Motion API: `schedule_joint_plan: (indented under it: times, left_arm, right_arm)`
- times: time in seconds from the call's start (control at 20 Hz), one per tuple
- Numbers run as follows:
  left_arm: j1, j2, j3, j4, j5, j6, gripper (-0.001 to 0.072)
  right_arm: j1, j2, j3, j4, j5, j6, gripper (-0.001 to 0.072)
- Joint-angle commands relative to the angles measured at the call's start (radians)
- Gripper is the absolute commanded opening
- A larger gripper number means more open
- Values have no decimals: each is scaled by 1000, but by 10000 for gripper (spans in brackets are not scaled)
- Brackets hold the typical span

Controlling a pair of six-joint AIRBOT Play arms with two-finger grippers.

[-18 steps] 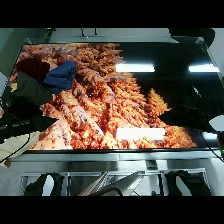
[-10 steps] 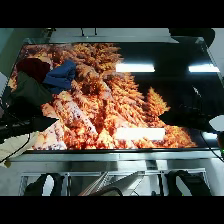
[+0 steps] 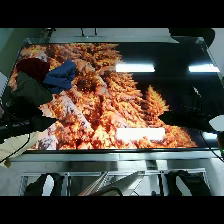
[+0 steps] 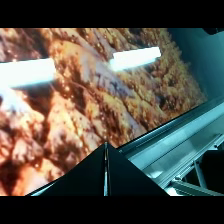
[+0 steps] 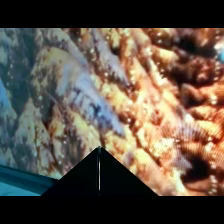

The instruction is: Fold the shirts.

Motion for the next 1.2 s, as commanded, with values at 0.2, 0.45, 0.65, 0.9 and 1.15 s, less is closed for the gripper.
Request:
schedule_joint_plan:
  times: [0.2,0.45,0.65,0.9,1.15]
  left_arm:
    - [0,0,0,-1,98,-17,14]
    - [0,-178,174,6,387,-31,15]
    - [-10,-558,541,9,415,13,667]
    - [-60,-1034,909,142,383,-78,670]
    - [-128,-1326,1109,304,392,-180,670]
  right_arm:
    - [0,-1,0,8,0,0,24]
    - [0,-1,0,19,-89,0,25]
    - [0,-3,0,18,-163,0,36]
    - [0,-36,0,19,-182,0,504]
    - [0,-69,0,19,-183,0,504]
